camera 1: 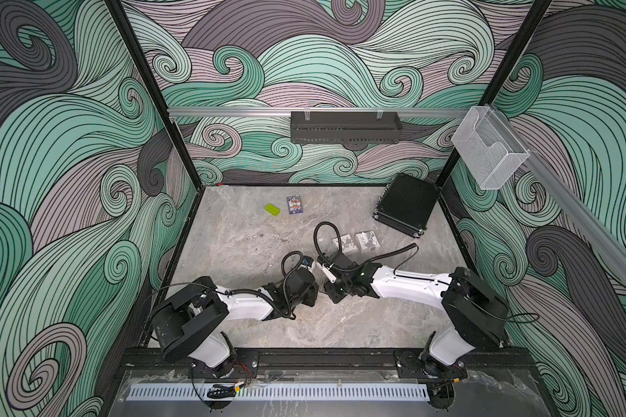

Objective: Take the necklace out of the lift-off lid jewelry box
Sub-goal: Place the inner lining in the jewelry box.

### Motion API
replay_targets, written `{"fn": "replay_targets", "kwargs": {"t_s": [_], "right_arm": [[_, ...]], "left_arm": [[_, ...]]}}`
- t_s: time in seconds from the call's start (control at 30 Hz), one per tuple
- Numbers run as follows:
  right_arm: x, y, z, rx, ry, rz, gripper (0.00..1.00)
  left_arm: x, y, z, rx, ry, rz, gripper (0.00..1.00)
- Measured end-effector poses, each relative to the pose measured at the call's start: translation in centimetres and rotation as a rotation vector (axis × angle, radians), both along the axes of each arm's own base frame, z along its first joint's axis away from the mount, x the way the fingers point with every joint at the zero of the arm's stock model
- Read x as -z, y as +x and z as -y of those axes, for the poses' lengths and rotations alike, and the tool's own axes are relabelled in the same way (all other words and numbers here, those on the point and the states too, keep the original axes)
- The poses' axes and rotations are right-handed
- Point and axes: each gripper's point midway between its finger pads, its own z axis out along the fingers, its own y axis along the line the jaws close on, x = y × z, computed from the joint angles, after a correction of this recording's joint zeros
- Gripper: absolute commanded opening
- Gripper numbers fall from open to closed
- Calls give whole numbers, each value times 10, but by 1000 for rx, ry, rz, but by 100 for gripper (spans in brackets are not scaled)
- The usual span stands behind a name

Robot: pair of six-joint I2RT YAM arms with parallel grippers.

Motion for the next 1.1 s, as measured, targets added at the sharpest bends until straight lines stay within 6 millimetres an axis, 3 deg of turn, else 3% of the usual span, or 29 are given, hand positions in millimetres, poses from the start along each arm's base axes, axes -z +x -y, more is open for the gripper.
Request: {"fn": "replay_targets", "kwargs": {"t_s": [0.47, 0.57, 0.77, 1.1], "right_arm": [[15, 10, 0, 51, -53, -4, 39], [17, 11, -2, 54, -54, -7, 33], [22, 14, -7, 65, -33, -13, 6], [17, 16, -10, 99, 156, -78, 1]], "left_arm": [[1, -4, 6, 18, -28, -23, 35], [2, -5, 6, 20, -36, -28, 35], [4, -7, 6, 21, -43, -37, 35], [8, -11, 4, 18, -60, -47, 34]]}}
